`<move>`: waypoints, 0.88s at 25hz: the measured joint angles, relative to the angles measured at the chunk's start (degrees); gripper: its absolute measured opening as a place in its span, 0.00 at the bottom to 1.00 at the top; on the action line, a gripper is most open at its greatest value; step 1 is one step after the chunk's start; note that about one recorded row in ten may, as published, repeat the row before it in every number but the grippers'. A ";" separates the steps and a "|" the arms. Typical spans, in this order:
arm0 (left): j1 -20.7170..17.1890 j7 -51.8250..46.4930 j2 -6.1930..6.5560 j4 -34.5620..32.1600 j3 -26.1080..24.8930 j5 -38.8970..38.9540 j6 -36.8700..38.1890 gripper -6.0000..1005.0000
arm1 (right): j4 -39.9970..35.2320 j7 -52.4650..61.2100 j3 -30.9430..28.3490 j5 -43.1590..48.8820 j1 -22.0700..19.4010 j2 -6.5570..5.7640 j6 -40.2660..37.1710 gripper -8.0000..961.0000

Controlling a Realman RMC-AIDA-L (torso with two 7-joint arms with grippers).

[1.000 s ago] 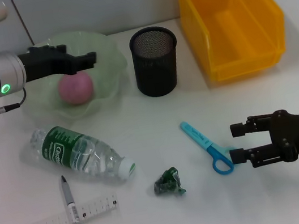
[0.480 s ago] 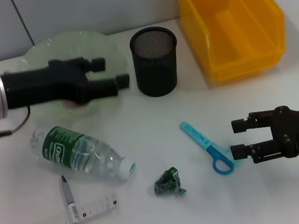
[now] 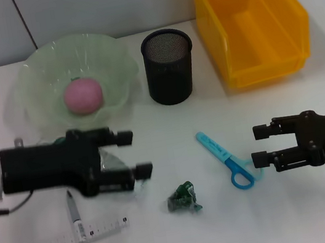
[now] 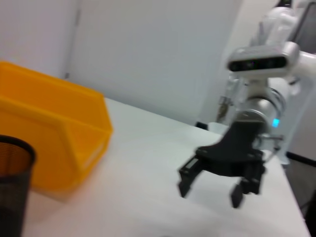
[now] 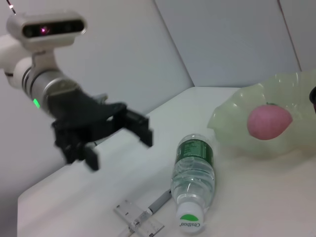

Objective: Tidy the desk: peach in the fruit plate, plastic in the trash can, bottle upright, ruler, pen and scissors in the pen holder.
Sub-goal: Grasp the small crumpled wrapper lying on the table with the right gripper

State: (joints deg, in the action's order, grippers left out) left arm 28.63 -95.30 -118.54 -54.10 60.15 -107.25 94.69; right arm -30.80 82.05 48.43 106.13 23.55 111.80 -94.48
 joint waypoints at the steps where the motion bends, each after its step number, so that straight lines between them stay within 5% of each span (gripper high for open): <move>1: 0.00 0.00 0.00 0.00 0.00 0.00 0.00 0.78 | -0.06 0.16 0.00 0.01 0.00 0.00 0.00 0.83; 9: -2.18 16.64 -0.02 10.94 -0.44 1.71 3.85 0.77 | -2.57 2.89 0.18 0.22 -0.10 -0.10 -0.17 0.83; 22: -2.32 17.91 0.06 12.02 -0.56 2.25 3.66 0.76 | -3.05 3.29 0.26 0.23 -0.06 -0.09 -0.63 0.83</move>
State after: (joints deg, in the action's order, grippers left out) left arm 26.31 -77.39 -118.47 -42.08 59.59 -105.00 98.35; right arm -33.85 85.33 48.69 106.35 23.50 111.71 -95.10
